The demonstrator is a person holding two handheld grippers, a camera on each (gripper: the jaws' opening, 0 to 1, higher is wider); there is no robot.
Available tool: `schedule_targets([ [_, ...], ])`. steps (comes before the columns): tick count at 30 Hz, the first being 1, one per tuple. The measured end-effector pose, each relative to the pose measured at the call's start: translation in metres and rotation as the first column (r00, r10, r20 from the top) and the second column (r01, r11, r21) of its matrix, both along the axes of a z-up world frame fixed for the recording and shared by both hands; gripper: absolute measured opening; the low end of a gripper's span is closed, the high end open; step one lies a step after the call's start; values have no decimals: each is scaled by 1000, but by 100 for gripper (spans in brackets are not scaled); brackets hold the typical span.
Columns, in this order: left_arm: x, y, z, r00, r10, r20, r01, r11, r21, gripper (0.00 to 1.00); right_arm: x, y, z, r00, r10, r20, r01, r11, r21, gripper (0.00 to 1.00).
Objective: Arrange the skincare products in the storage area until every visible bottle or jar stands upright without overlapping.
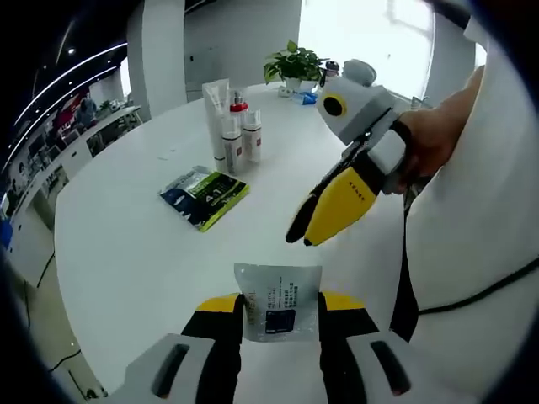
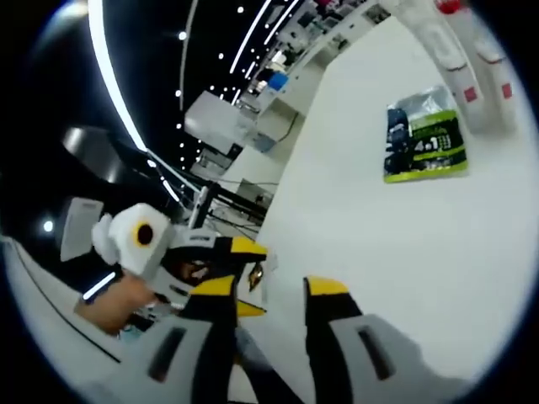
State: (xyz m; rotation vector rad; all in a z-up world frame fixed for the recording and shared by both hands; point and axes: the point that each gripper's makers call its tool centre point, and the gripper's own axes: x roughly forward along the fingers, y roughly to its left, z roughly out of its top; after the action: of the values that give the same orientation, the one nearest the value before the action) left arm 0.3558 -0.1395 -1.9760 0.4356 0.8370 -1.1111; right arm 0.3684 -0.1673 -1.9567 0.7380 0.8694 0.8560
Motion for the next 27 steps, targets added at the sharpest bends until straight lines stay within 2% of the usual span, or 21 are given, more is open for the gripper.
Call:
schedule_targets([
  [6,-9,-18,7,998,-68,17,68,998,-1,36,-10,8,-7,999,30,-29,-31,999,-21,21],
  [13,-16,-27,11,992,-119,42,118,993,21,36,-15,6,-8,997,28,-70,-30,999,-17,5],
  [17,-20,-27,10,991,-130,41,129,991,29,36,-21,8,-6,998,48,-50,-50,998,-31,1],
  [22,-21,-24,11,996,-86,31,86,996,-10,40,-24,5,-5,997,30,-72,-30,1000,-1,0],
  [24,-17,-19,12,999,-17,29,18,999,-34,47,-21,0,-4,997,9,-75,-8,1000,9,0],
  [27,-15,-14,17,996,82,-20,-84,990,-113,55,-19,-7,0,997,-18,-76,21,999,35,0],
])
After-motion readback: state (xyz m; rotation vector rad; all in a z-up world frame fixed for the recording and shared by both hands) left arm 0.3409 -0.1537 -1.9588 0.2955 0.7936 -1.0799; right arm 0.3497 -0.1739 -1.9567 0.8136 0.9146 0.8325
